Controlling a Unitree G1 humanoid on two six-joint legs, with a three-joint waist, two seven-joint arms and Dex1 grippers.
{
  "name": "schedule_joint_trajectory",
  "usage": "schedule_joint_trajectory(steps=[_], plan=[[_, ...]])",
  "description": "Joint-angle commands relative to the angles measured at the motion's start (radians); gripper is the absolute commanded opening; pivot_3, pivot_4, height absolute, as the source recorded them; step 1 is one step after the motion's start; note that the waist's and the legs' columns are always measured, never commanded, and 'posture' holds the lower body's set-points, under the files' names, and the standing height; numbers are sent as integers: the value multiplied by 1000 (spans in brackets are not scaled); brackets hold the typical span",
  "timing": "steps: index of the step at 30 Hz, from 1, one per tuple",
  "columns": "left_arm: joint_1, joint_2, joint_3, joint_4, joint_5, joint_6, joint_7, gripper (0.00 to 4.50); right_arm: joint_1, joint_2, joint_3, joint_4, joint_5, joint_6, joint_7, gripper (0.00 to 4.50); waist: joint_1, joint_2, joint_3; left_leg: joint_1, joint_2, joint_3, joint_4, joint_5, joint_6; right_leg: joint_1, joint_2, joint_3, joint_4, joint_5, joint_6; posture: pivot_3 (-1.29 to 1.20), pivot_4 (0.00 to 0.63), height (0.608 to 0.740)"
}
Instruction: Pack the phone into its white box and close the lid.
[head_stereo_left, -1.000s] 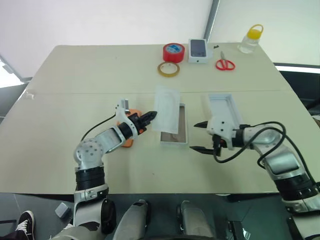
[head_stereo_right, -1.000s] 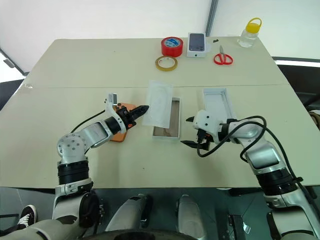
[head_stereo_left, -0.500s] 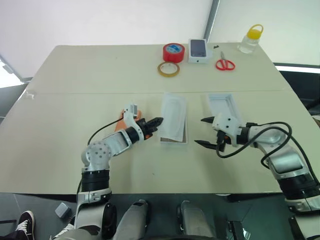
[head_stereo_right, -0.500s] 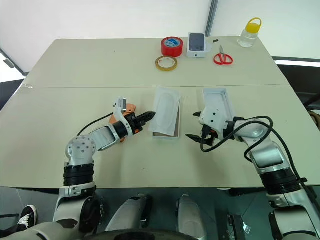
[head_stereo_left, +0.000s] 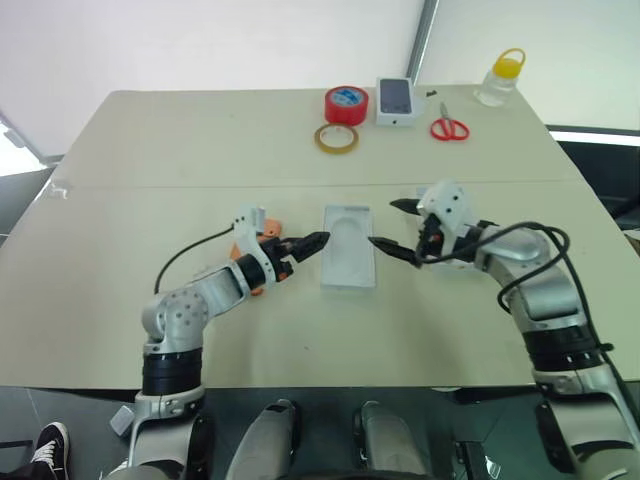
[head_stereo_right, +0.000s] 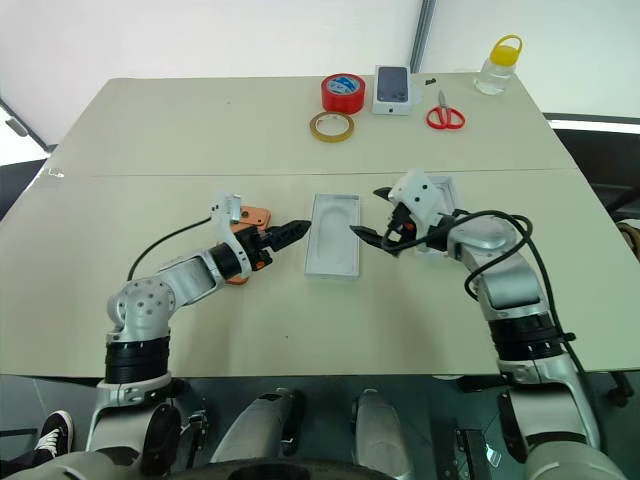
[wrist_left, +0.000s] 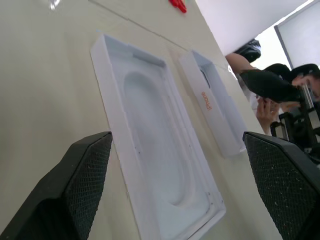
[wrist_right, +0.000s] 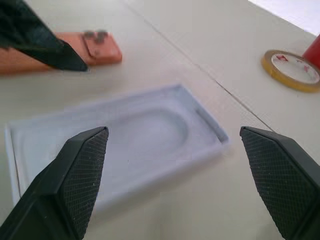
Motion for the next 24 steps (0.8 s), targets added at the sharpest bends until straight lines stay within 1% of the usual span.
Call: schedule_joint_trajectory(steps=[1,2,3,4,5,6,9,12,14,16,20,23,24], plan=[[16,73,27,-45,59,-114,-81,4500,-21,41,60,-38,-45,-6,-48,2660,0,1,0,0,0,0,0,0,0,0,0,0,0,0,0,0,150,740],[17,97,54,-25,53,-119,-96,4500,-24,54,83,-27,-70,-8,-64,2038,0,1,0,0,0,0,0,0,0,-1,0,0,0,0,0,0,150,740],[18,118,76,-7,53,-129,-107,4500,-26,60,106,-15,-96,-10,-73,1628,0,1,0,0,0,0,-1,0,0,-1,0,0,0,0,0,0,150,740],[15,136,101,11,57,-140,-104,4500,-27,67,127,-2,-119,-13,-84,1073,1,1,0,0,0,0,-1,0,0,-1,0,0,0,0,0,0,150,740],[9,148,124,26,54,-141,-97,4500,-28,76,139,10,-135,-11,-97,439,1,1,0,0,0,0,-1,0,0,-1,0,0,0,0,0,0,150,740],[4,154,146,39,40,-135,-92,4500,-31,83,148,23,-149,-9,-112,26,1,1,0,0,0,0,-1,0,0,-1,0,0,0,0,0,0,150,740],[7,178,168,47,43,-144,-104,4500,-49,77,206,85,-239,-44,-142,26,2,0,0,0,0,0,-1,0,0,-1,0,0,0,0,0,0,150,740],[13,186,182,60,55,-153,-102,4500,-59,73,256,107,-285,-54,-119,26,1,0,0,0,-1,0,-1,0,0,-1,-1,0,0,0,0,0,150,740],[17,190,194,82,59,-149,-96,4500,-55,46,319,118,-353,-94,-95,26,0,1,0,0,0,0,-1,0,0,-2,0,0,0,0,0,0,150,740],[19,196,197,97,71,-160,-92,4500,-50,35,343,120,-379,-107,-75,26,-4,1,-1,0,0,0,-1,0,0,-1,0,0,0,0,0,0,150,740],[10,215,242,174,66,-141,-70,4500,-64,49,327,111,-383,-105,-74,26,-5,0,-1,0,0,0,-1,0,0,-1,0,0,1,0,0,0,150,740],[3,234,278,227,46,-111,-72,4500,-108,90,262,126,-356,-92,-126,26,-6,0,-1,0,0,0,-1,0,0,-2,0,0,1,0,0,0,150,740],[-10,240,309,251,-3,-52,-68,4500,-128,109,235,126,-337,-89,-140,26,-5,0,-1,0,0,0,-1,0,0,-2,0,0,1,0,0,0,150,740]])
